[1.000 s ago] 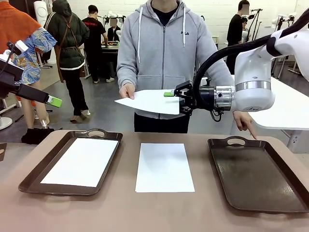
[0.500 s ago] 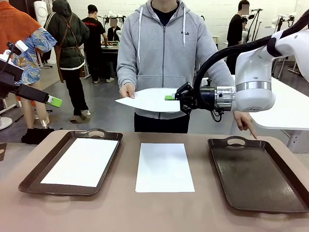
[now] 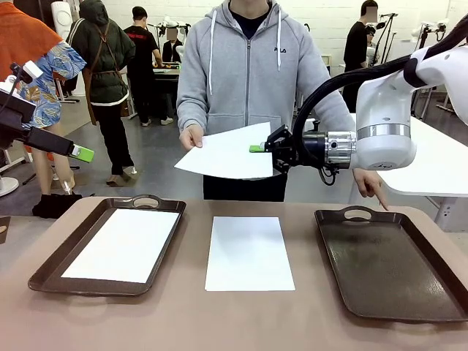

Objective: Sort the A4 documents.
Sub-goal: Receive the A4 Paper.

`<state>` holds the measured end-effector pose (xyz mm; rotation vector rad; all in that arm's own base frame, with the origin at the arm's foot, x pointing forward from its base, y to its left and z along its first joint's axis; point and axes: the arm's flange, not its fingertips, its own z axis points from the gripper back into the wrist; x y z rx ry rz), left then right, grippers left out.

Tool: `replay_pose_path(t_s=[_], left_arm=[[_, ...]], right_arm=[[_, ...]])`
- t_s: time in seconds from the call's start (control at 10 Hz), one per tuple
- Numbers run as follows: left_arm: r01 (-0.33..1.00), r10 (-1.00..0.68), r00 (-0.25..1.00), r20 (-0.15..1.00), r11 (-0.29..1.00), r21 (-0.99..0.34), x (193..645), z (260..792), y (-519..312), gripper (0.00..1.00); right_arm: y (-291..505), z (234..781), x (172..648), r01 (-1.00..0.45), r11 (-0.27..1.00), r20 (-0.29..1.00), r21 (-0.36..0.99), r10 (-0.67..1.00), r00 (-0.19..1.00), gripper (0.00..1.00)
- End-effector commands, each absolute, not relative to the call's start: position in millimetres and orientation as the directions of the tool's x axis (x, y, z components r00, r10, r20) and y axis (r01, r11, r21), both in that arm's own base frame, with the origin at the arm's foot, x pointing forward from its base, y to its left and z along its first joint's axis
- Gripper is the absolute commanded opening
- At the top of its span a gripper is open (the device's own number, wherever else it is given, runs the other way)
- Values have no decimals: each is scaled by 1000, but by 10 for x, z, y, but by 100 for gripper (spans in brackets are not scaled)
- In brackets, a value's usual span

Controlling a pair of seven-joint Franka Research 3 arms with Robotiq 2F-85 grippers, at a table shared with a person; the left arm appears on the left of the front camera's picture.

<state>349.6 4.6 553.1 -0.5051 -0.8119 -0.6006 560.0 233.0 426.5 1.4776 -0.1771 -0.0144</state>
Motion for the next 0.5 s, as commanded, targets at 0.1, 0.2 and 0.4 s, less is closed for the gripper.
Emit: replay_pose_path(t_s=[0.1, 0.2, 0.4], left_arm=[[665, -296, 539, 788, 724, -183, 3497, 5530, 45, 100], [665, -296, 539, 788, 724, -183, 3497, 5530, 45, 100], [665, -296, 539, 788, 724, -183, 3497, 5530, 45, 100]], right_arm=[[2321, 4263, 5606, -98, 101, 110, 990, -125, 986, 0], [2321, 4263, 5606, -98, 101, 110, 990, -125, 986, 0], [2321, 4263, 5606, -98, 101, 110, 990, -125, 986, 0]])
